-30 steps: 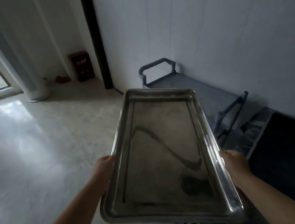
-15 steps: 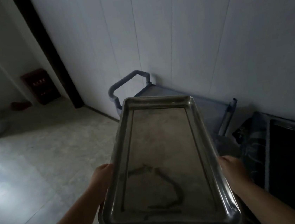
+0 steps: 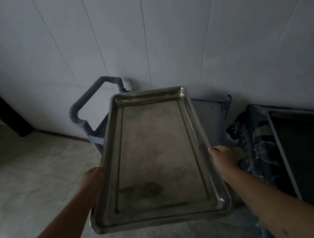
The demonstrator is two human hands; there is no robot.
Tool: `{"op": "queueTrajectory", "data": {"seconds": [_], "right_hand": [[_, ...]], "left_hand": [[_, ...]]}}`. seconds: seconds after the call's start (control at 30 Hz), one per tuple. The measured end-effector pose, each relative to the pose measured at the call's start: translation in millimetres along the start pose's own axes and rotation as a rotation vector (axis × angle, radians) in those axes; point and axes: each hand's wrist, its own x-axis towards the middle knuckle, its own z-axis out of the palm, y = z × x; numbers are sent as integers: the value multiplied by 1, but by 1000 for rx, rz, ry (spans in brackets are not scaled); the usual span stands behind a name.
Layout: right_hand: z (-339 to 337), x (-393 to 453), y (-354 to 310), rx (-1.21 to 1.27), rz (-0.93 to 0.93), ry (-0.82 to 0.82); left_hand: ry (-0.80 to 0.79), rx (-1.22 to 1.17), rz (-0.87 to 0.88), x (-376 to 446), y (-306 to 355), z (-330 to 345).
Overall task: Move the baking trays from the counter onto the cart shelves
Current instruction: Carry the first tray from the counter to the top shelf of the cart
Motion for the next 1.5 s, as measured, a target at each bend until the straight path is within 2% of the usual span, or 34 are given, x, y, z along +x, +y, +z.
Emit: {"op": "queueTrajectory", "data": {"seconds": [0.17,0.3,0.53,0.9,1.03,1.2,1.27,1.4,1.5], "right_hand": [[37,23,-18,-79,61,91],[56,37,-29,-131,92,130],[69,67,-40,-186,106,87],[76,83,-39,-164,110,70],[76,87,-39,-73,176,19],[62,64,-27,122,358,-80],[62,30,-11,199,477,-15],[75,-49,13,604,553,286],[98,-95,7,692,618,279]], "left_hand": [[-110,60,-3,69,29,-5],[-130,98,32,105,42,-3],[-166,320,14,137,48,12],[-214,249,-63,165,49,16],[-224,80,-171,166,52,14],[-311,4,-231,175,52,8],[-332,-84,-236,181,56,6],[-319,-141,-147,193,68,9],[-315,-52,-46,199,71,16]]}}
